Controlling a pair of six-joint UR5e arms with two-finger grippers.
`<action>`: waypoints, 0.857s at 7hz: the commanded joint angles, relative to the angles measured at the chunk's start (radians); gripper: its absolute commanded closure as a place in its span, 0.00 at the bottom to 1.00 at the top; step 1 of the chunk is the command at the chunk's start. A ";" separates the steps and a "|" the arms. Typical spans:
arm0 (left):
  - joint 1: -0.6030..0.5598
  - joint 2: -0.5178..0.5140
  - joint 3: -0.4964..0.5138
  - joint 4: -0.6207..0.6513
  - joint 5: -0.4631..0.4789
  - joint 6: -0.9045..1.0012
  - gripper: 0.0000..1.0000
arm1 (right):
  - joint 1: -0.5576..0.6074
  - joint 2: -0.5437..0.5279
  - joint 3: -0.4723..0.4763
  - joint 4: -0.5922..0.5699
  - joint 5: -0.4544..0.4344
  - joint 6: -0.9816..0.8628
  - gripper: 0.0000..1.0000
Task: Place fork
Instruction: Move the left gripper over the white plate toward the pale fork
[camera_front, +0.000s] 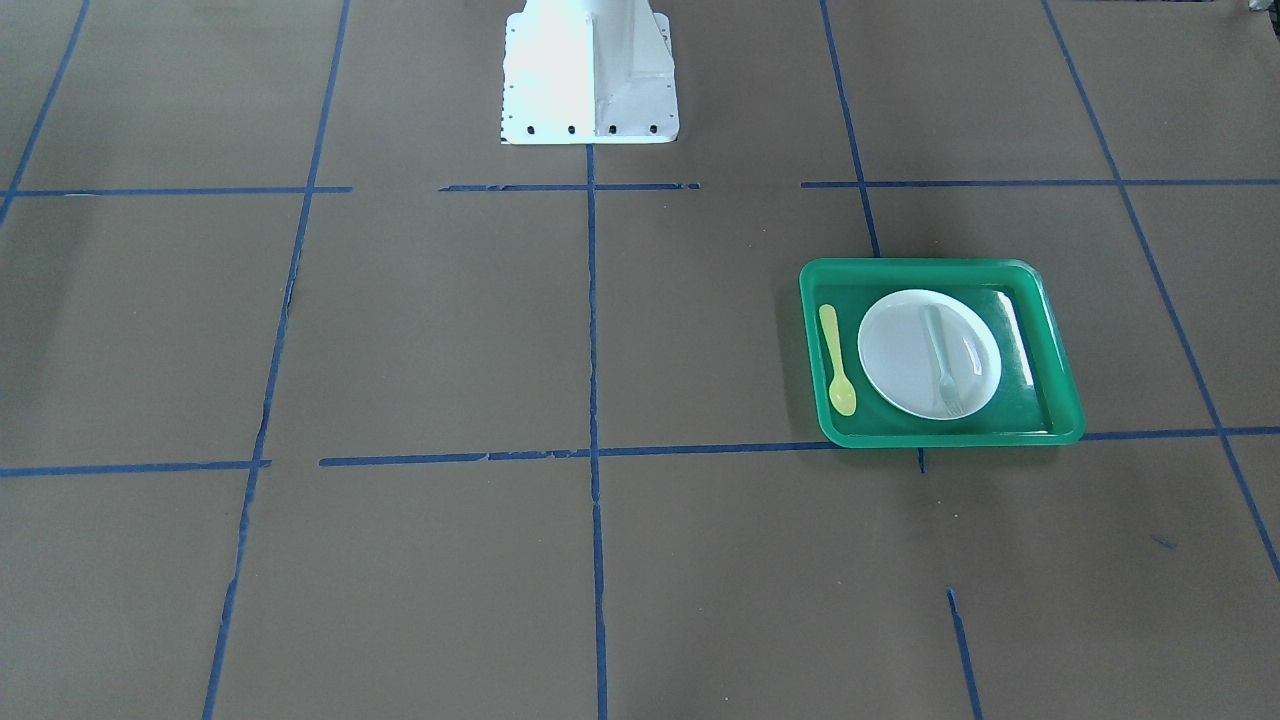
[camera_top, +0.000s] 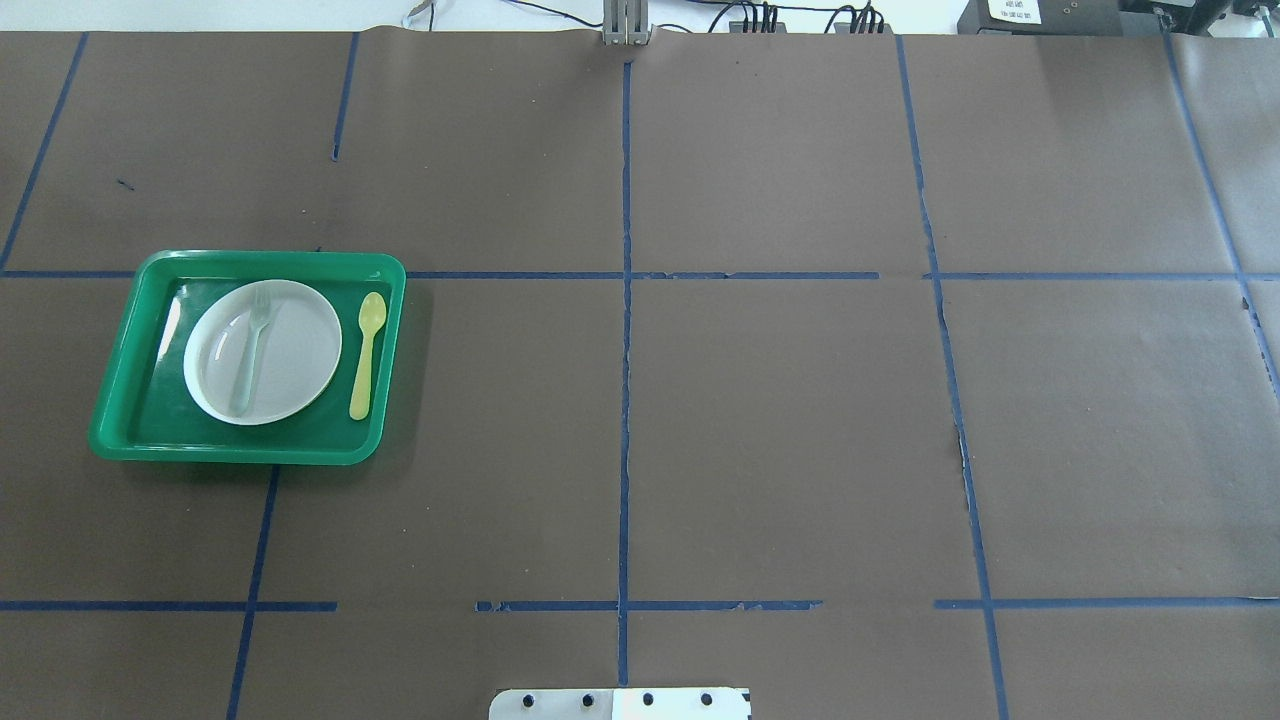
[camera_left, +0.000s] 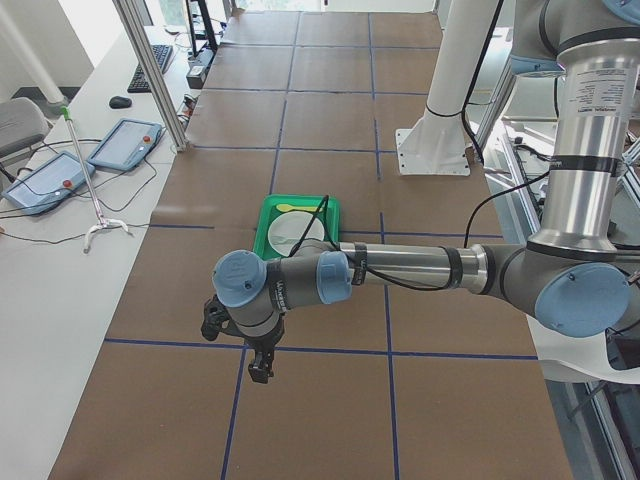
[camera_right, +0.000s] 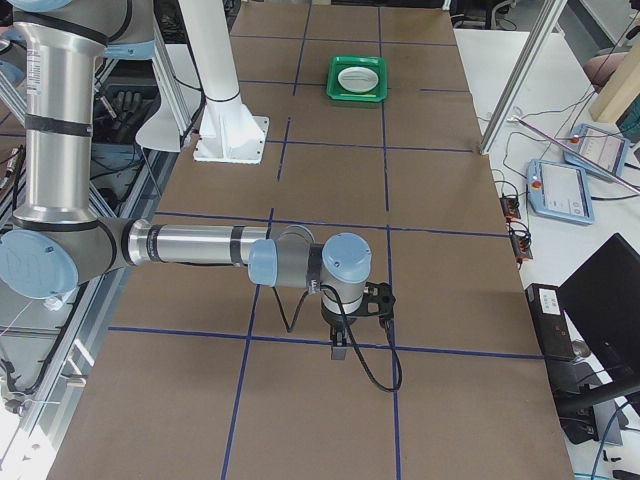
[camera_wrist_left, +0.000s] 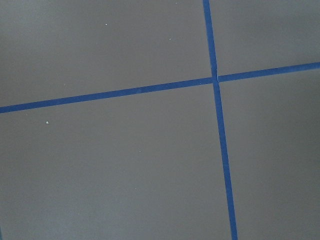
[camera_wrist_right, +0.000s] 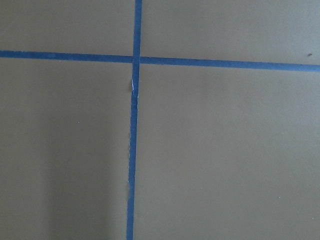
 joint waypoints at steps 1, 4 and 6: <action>0.003 -0.006 0.001 -0.018 -0.003 0.006 0.00 | 0.000 0.000 0.000 0.000 0.000 0.000 0.00; 0.011 -0.002 0.030 -0.124 -0.004 0.003 0.00 | 0.000 0.000 0.000 0.000 0.000 0.000 0.00; 0.072 0.017 0.018 -0.262 -0.095 -0.157 0.00 | 0.000 0.000 0.000 0.000 0.000 0.002 0.00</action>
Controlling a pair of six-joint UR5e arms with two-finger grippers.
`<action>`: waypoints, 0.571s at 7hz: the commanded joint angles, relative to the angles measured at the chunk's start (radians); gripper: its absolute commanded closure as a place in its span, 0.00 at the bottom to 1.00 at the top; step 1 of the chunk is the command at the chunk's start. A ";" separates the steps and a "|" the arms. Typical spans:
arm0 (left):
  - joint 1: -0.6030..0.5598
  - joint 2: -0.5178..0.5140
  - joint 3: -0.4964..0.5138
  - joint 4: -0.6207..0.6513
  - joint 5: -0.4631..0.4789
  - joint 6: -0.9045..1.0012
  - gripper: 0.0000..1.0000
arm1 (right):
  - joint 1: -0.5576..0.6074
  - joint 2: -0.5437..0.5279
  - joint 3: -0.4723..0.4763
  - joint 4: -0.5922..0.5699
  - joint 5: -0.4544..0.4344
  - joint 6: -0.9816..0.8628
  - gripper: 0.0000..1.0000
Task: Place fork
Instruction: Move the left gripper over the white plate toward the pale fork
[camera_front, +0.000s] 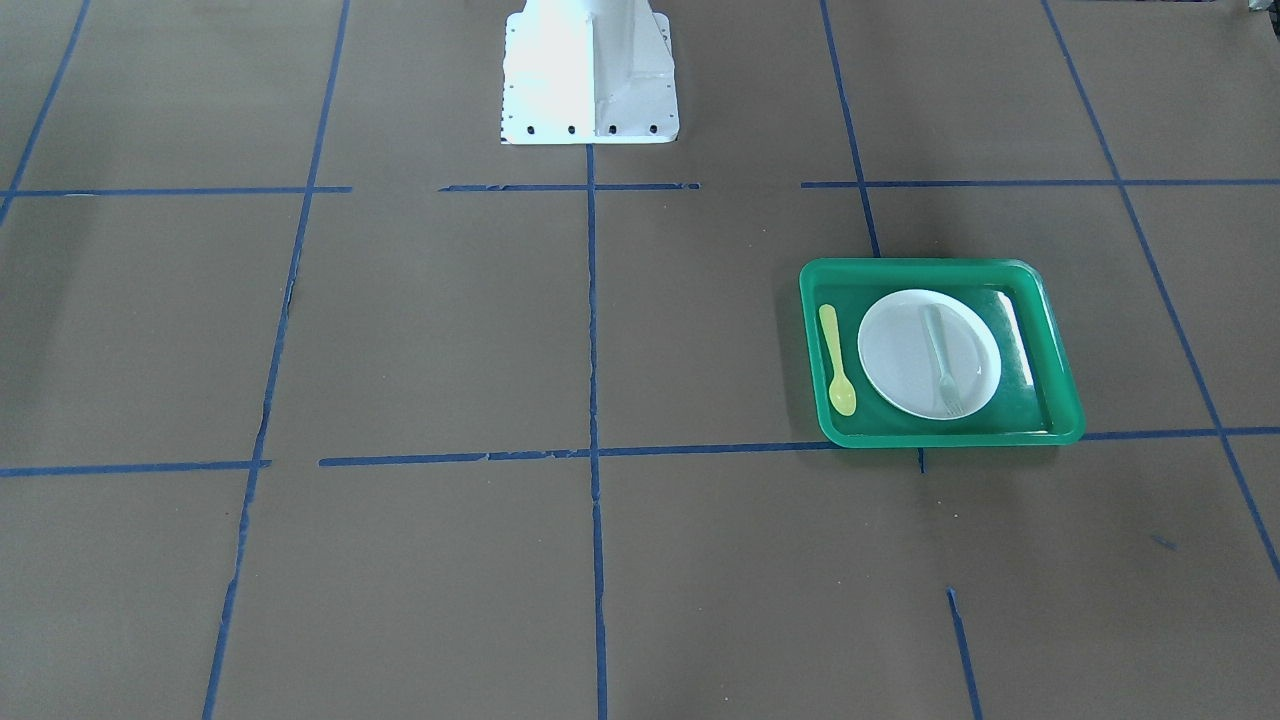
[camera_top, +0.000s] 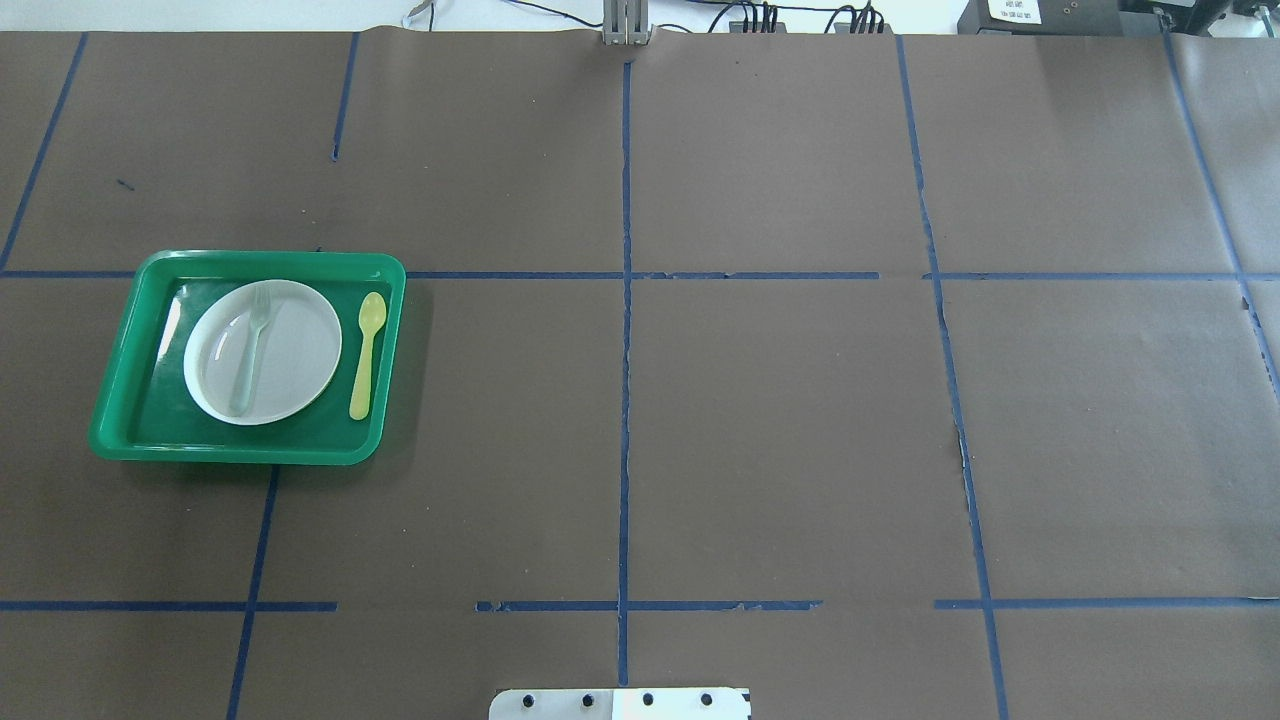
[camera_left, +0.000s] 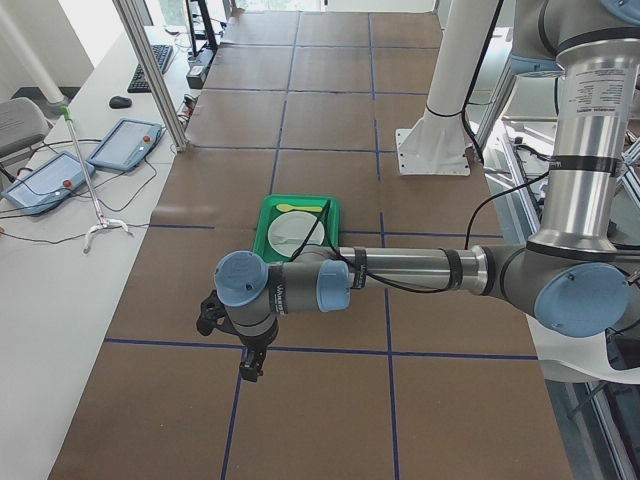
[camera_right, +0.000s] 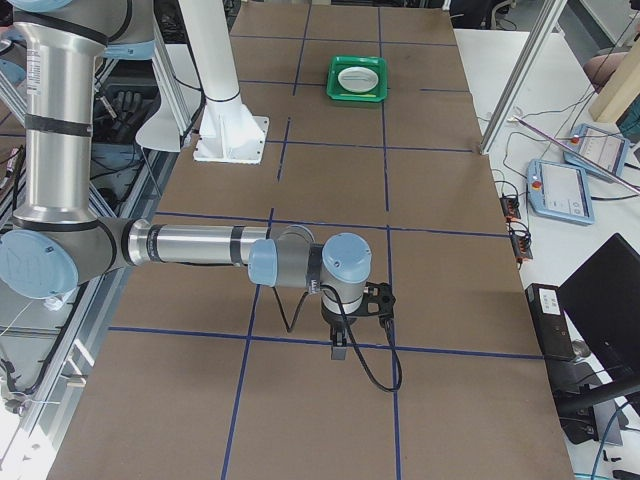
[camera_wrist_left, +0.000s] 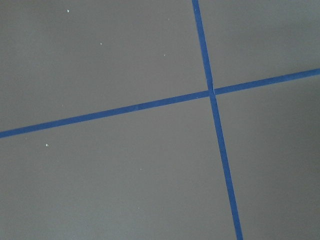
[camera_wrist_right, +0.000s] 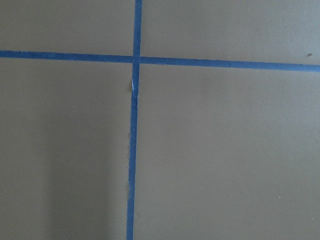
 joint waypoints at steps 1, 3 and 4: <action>0.130 0.005 -0.055 -0.081 -0.063 -0.180 0.00 | 0.000 0.000 0.000 0.000 0.000 0.000 0.00; 0.298 0.002 -0.136 -0.199 -0.055 -0.492 0.00 | 0.000 0.000 0.000 0.000 0.000 0.000 0.00; 0.405 0.000 -0.142 -0.310 -0.049 -0.676 0.00 | 0.000 0.000 0.000 0.000 0.000 0.000 0.00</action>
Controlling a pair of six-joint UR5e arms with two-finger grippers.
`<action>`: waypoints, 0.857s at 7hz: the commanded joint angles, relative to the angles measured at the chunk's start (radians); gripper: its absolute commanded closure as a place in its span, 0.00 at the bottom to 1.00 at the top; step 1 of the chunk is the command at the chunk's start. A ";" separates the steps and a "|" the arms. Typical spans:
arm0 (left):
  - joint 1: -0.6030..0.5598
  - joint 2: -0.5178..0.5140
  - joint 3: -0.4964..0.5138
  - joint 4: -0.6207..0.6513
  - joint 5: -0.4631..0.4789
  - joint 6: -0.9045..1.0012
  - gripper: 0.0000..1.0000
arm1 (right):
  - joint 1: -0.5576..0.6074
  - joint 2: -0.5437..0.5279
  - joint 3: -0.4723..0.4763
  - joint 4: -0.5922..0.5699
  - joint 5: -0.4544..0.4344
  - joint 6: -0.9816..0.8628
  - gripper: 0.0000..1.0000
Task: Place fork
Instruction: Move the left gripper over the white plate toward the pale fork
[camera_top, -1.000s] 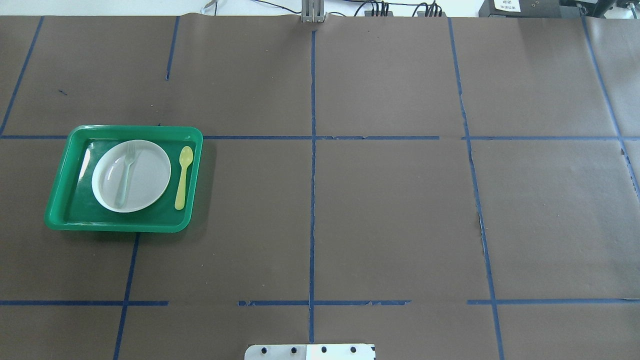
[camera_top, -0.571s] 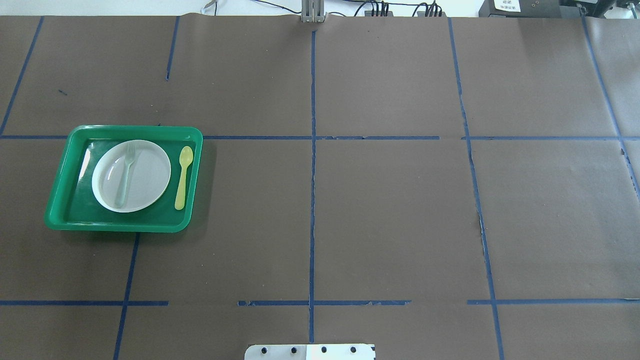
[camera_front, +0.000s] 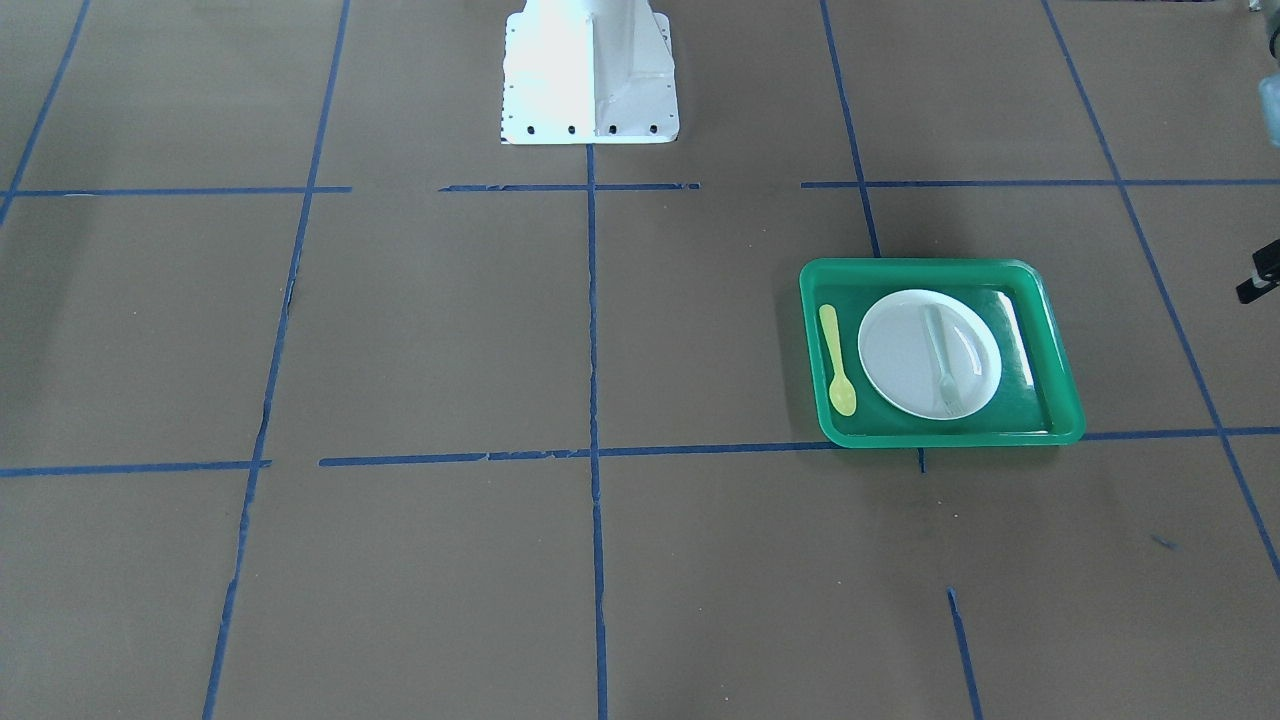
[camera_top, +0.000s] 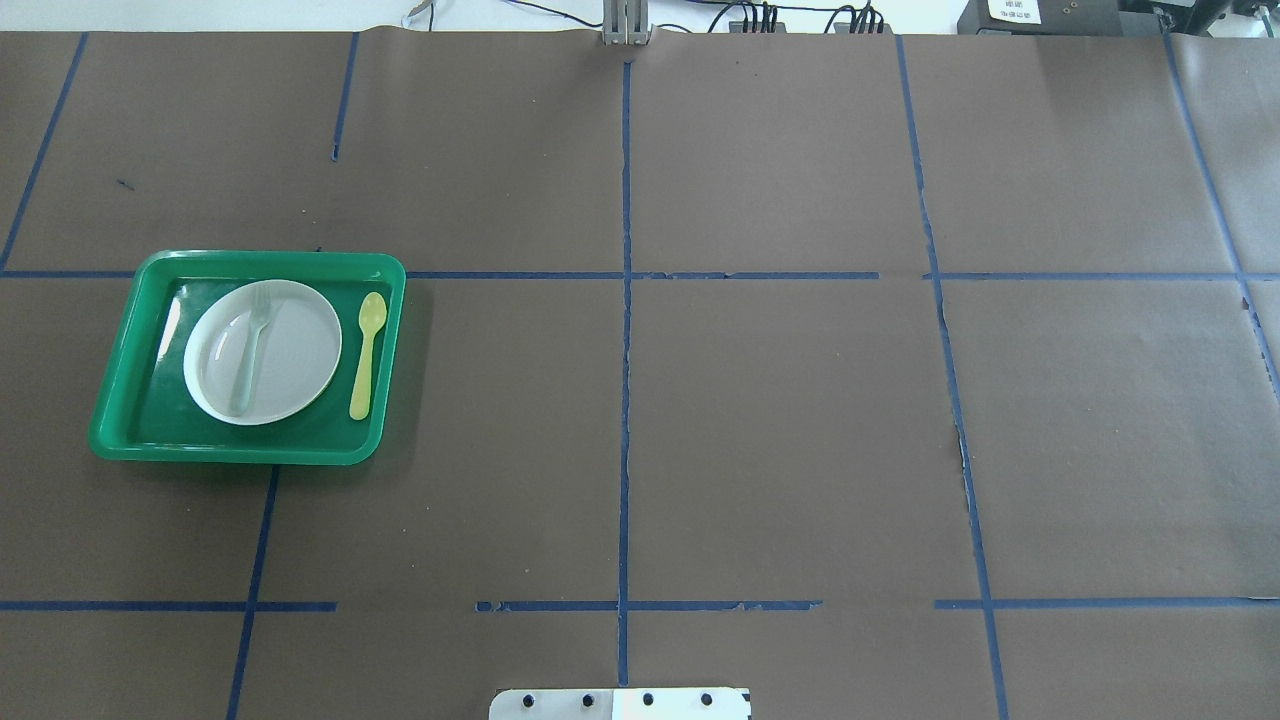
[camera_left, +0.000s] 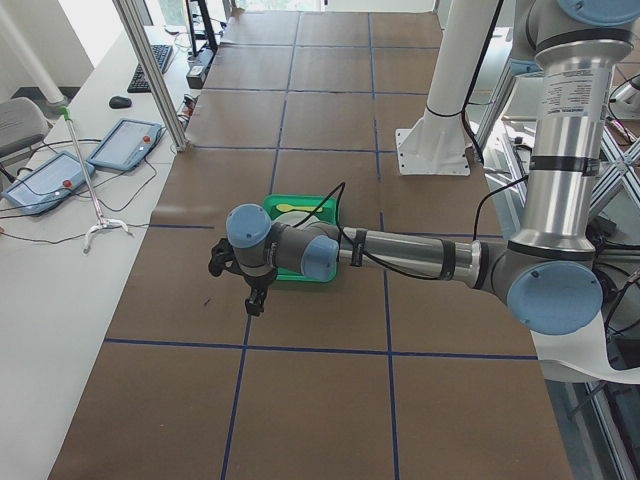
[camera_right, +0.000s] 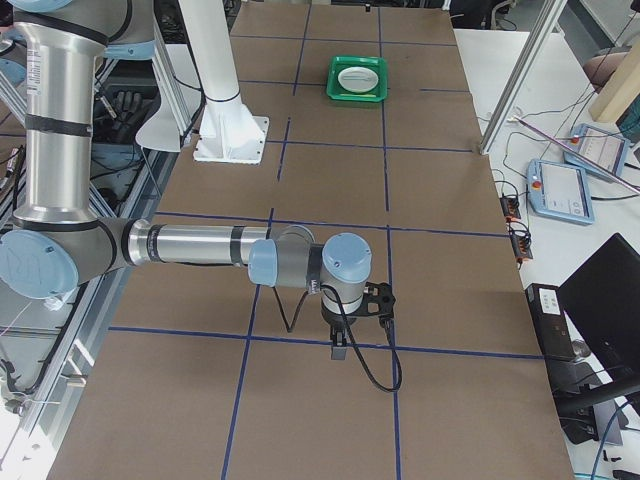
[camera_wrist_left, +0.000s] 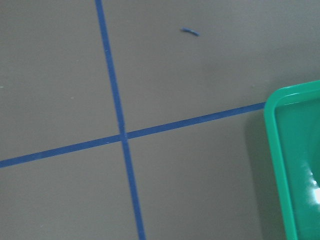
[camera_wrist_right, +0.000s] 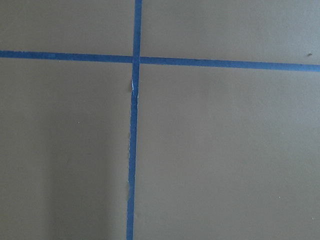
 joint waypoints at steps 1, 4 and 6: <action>0.164 -0.005 -0.013 -0.176 0.047 -0.306 0.00 | 0.000 0.000 0.000 0.000 0.000 0.000 0.00; 0.326 -0.117 0.030 -0.206 0.099 -0.532 0.00 | 0.000 0.000 0.000 0.000 0.000 0.000 0.00; 0.386 -0.154 0.064 -0.207 0.148 -0.579 0.00 | 0.000 0.000 0.000 0.000 0.000 0.001 0.00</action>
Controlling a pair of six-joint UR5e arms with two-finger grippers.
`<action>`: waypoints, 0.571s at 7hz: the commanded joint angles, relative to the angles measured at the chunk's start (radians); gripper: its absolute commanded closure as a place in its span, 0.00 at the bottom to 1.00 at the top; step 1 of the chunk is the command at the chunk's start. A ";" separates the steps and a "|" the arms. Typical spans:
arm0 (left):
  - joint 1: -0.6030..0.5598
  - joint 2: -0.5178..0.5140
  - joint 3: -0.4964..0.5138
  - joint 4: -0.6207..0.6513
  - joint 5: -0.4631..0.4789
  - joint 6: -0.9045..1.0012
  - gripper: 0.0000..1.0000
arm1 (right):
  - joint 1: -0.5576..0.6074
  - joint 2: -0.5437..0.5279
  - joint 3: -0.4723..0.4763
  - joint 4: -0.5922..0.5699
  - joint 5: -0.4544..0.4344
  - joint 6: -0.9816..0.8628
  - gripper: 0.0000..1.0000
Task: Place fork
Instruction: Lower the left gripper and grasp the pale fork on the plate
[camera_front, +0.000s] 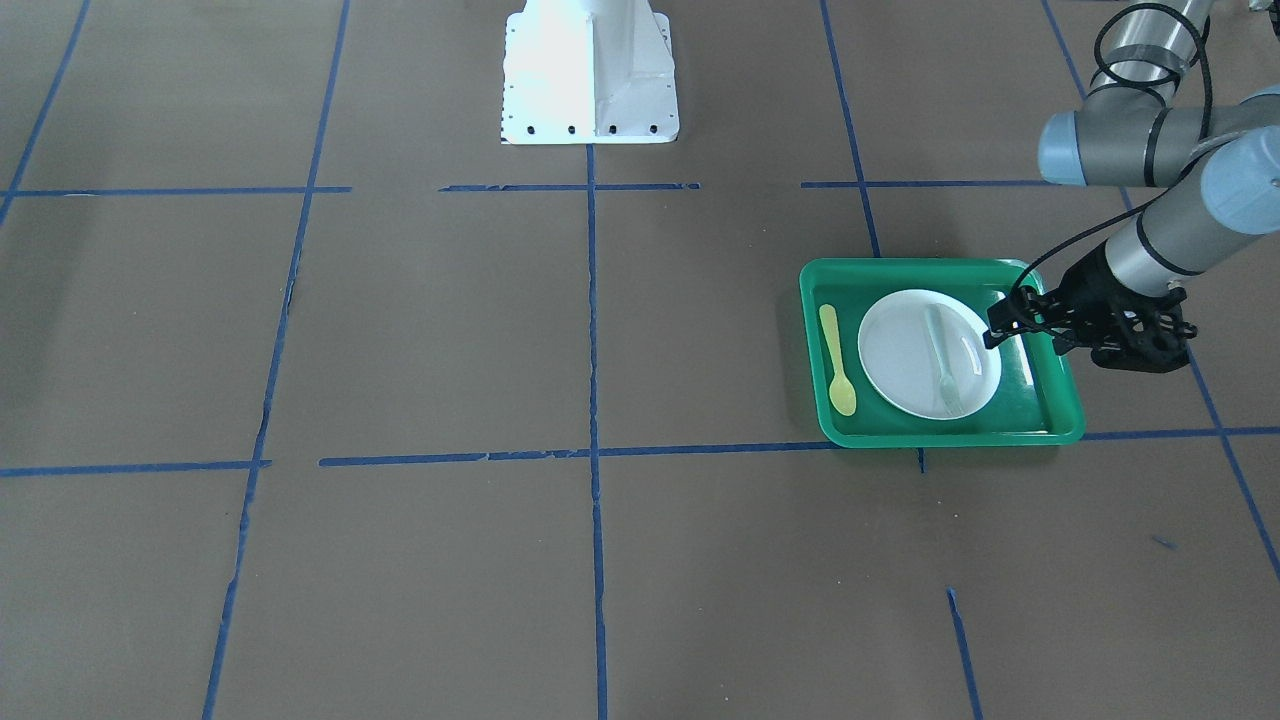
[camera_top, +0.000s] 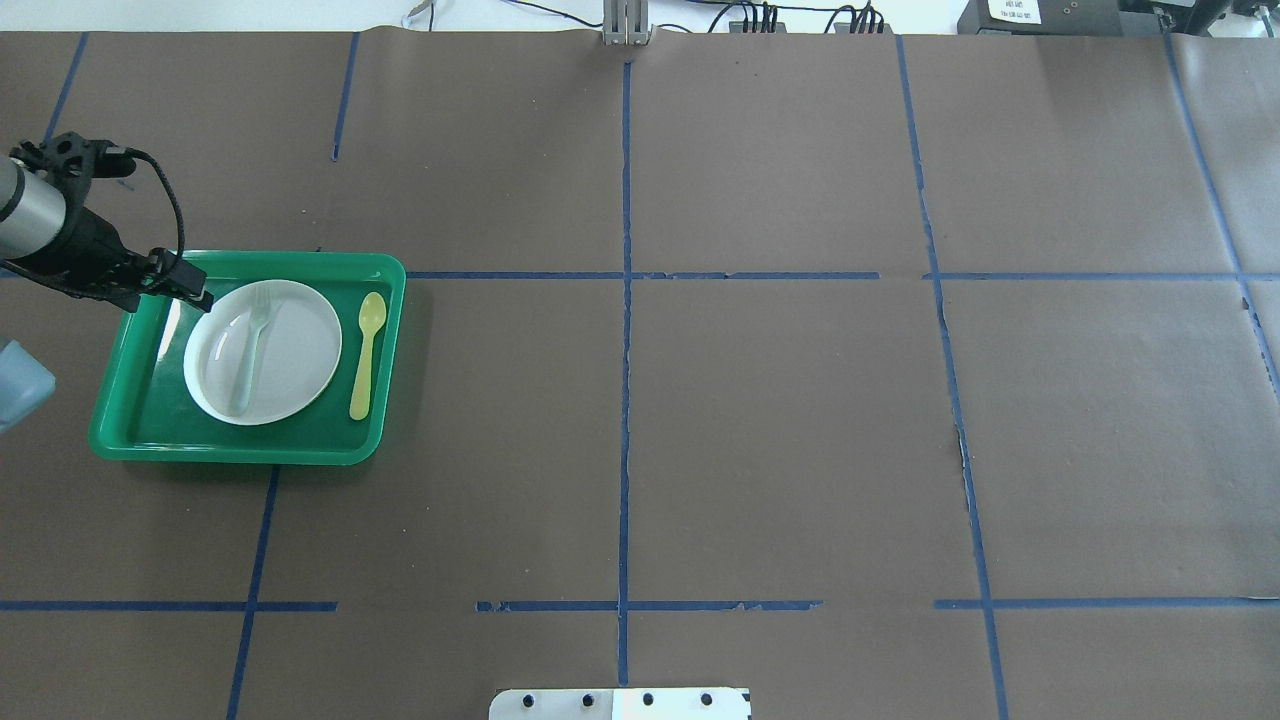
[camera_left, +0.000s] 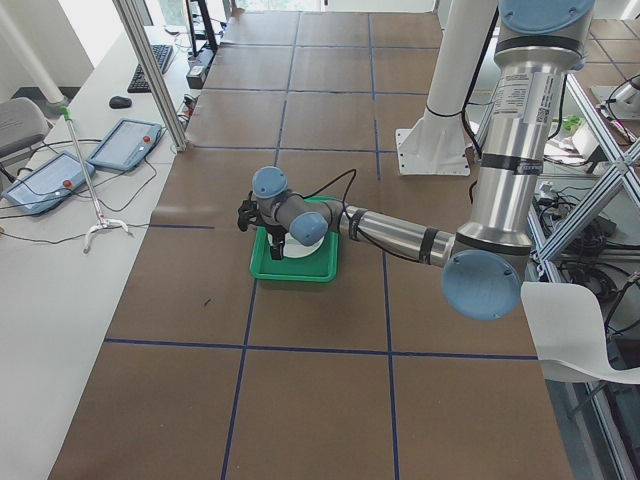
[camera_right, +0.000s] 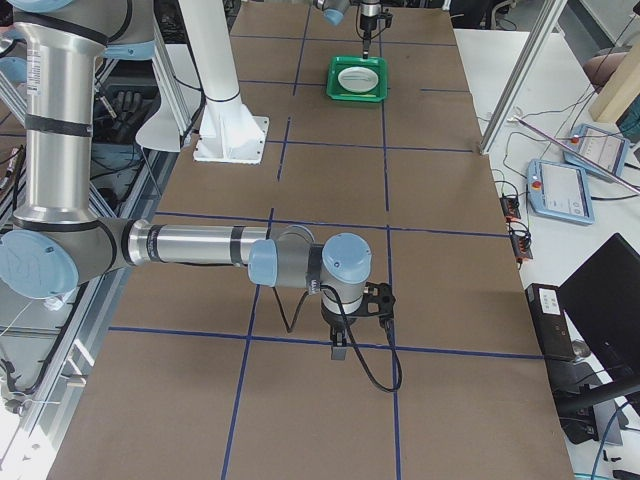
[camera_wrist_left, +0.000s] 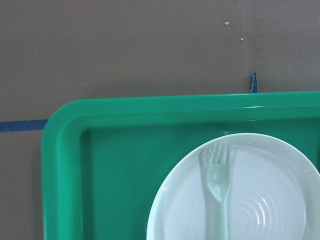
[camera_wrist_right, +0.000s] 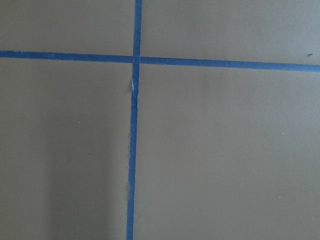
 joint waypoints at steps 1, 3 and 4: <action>0.061 -0.043 0.050 -0.002 0.021 -0.075 0.00 | 0.000 0.000 0.000 0.000 0.000 0.000 0.00; 0.115 -0.050 0.060 -0.002 0.064 -0.095 0.04 | 0.000 0.000 0.000 0.000 0.000 0.000 0.00; 0.122 -0.050 0.061 -0.002 0.067 -0.095 0.10 | 0.000 0.000 0.000 0.000 0.000 0.000 0.00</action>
